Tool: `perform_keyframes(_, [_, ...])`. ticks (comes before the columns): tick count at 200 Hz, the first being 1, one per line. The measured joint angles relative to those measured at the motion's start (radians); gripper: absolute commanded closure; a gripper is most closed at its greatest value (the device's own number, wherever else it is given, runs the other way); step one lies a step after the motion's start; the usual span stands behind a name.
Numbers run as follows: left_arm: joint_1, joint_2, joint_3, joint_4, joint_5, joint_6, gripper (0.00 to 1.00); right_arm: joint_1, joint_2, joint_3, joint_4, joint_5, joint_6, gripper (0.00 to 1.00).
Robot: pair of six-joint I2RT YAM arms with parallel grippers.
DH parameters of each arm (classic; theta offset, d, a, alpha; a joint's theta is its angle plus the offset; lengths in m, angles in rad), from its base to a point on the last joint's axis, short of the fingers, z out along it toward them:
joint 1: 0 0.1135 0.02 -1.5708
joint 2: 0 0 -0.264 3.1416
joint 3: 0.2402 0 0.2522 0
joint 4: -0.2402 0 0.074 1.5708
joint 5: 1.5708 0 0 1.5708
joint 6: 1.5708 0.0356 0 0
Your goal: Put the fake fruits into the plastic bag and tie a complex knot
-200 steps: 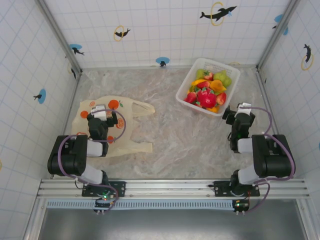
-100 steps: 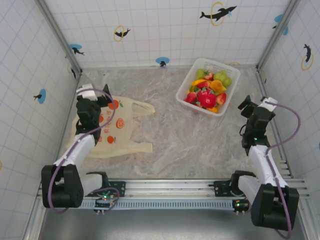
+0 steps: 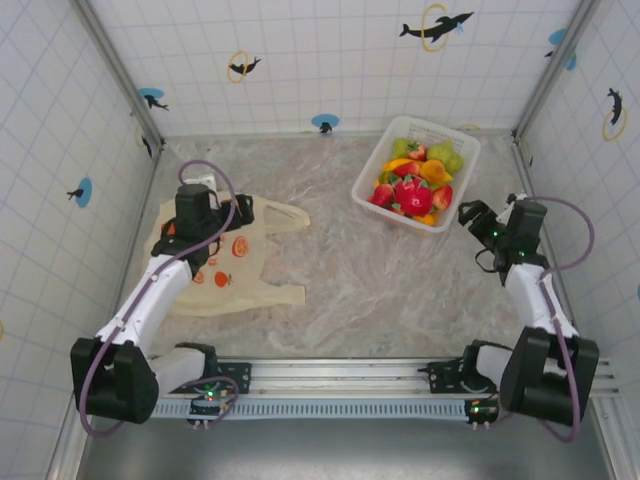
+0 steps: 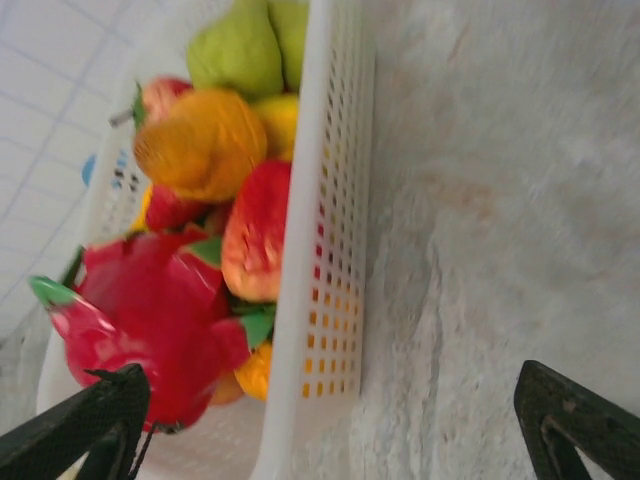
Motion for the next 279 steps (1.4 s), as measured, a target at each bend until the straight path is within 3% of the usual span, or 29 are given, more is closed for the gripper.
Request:
perform_keyframes(43, [-0.036, 0.025, 0.003, -0.074, -0.016, -0.008, 0.03, 0.08, 0.135, 0.068, -0.017, -0.063, 0.027, 0.28])
perform_keyframes(68, [-0.036, 0.034, 0.016, -0.09, -0.027, -0.008, 0.03, 0.089, 0.171, 0.1, -0.023, -0.063, 0.027, 0.46])
perform_keyframes(122, [-0.036, 0.034, 0.027, -0.105, -0.054, -0.006, 0.03, 0.098, 0.217, 0.116, -0.041, -0.055, 0.031, 0.59])
perform_keyframes(167, [-0.036, 0.034, 0.056, -0.122, -0.067, 0.0, 0.03, 0.106, 0.261, 0.161, -0.08, -0.037, -0.002, 0.85])
perform_keyframes(220, [-0.036, 0.045, 0.085, -0.163, -0.053, 0.019, 0.03, 0.089, 0.322, 0.283, -0.232, 0.004, -0.12, 0.92])
perform_keyframes(279, [-0.04, 0.071, 0.088, -0.201, 0.001, 0.04, 0.09, 0.033, 0.472, 0.449, -0.309, -0.087, -0.293, 0.91])
